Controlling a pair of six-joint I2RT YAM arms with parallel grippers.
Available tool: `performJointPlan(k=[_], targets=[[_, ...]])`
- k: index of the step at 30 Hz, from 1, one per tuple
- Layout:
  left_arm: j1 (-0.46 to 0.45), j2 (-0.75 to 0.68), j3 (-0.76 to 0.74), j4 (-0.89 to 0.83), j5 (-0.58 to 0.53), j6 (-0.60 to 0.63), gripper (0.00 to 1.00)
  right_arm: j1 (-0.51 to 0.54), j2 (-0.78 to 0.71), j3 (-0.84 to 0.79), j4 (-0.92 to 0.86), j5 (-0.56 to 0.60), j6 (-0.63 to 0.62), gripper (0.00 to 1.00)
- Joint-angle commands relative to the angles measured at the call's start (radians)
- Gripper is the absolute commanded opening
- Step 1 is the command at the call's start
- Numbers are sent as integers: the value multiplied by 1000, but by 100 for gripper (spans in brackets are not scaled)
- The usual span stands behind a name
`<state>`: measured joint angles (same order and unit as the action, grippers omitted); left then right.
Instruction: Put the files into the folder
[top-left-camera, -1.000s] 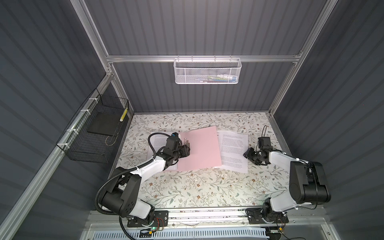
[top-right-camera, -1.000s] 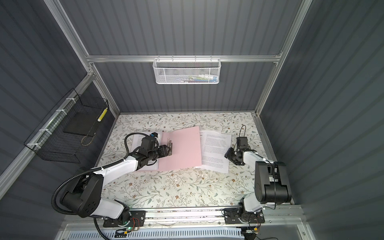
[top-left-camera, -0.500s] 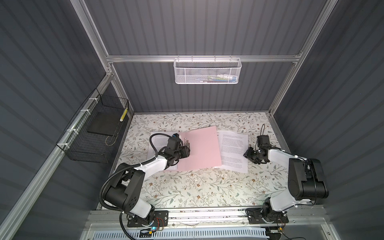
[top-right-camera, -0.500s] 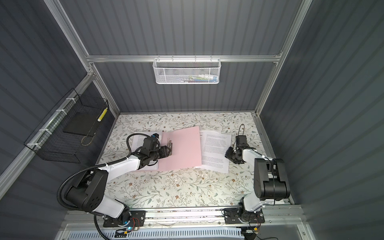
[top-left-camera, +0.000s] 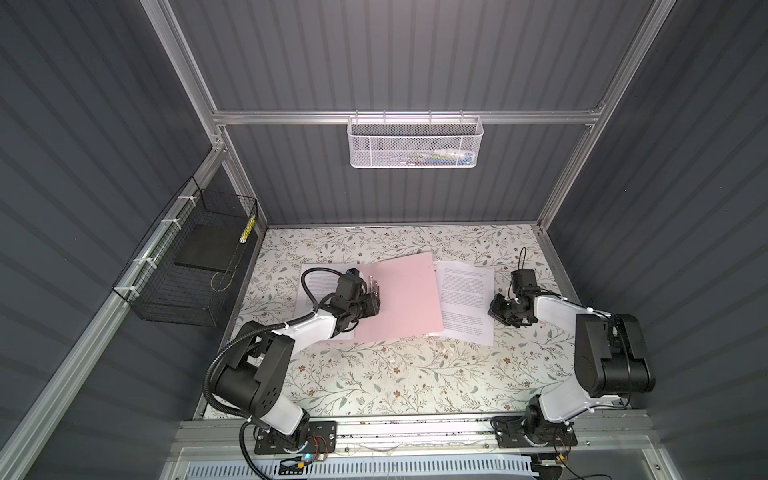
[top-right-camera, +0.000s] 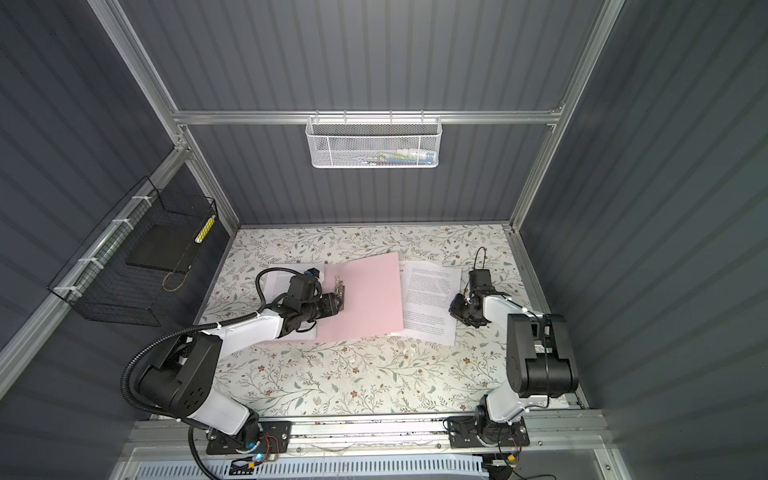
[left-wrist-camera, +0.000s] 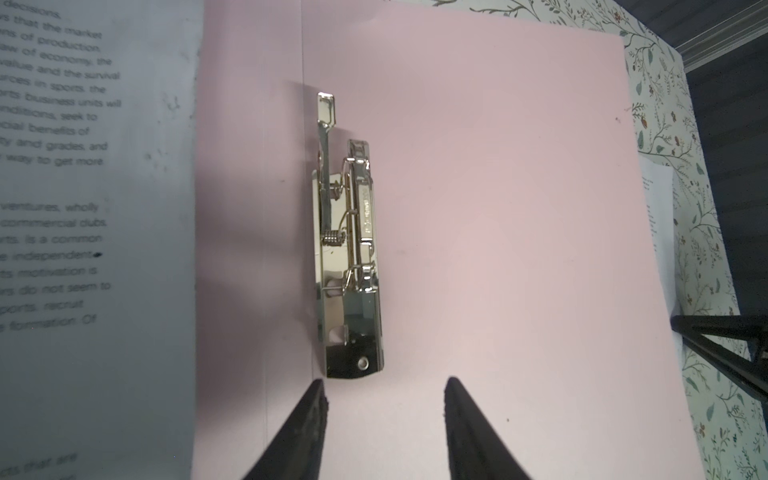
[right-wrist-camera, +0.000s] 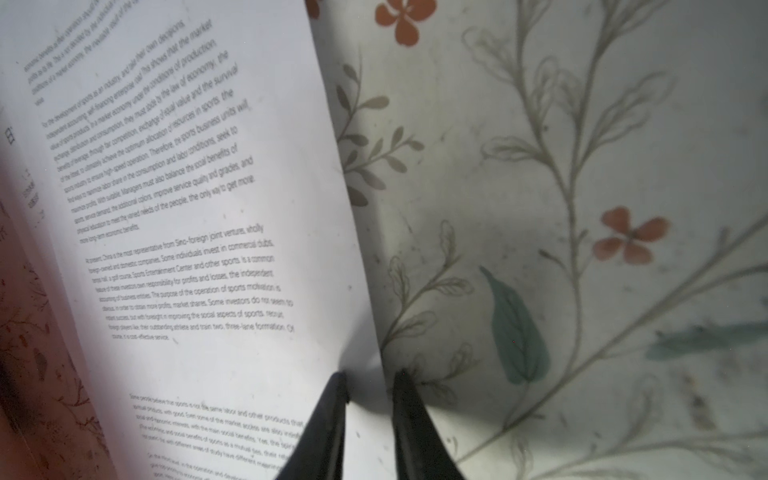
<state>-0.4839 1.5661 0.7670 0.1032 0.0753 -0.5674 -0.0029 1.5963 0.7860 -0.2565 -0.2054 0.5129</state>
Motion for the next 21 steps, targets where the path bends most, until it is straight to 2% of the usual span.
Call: performJointPlan(k=[1,4,9,21], targets=[[-5,5,28,0,6,20,48,3,6,4,-9,11,-3,20],[-5,3,26,1,4,18,48,3,0,-3,-4,4,2,15],[-5,-1,27,-10,-4,18,47,4,-20,-25,20,3,19,1],[-5,2,42,-18,-7,25,47,4,-181,11,-75,46,6,0]])
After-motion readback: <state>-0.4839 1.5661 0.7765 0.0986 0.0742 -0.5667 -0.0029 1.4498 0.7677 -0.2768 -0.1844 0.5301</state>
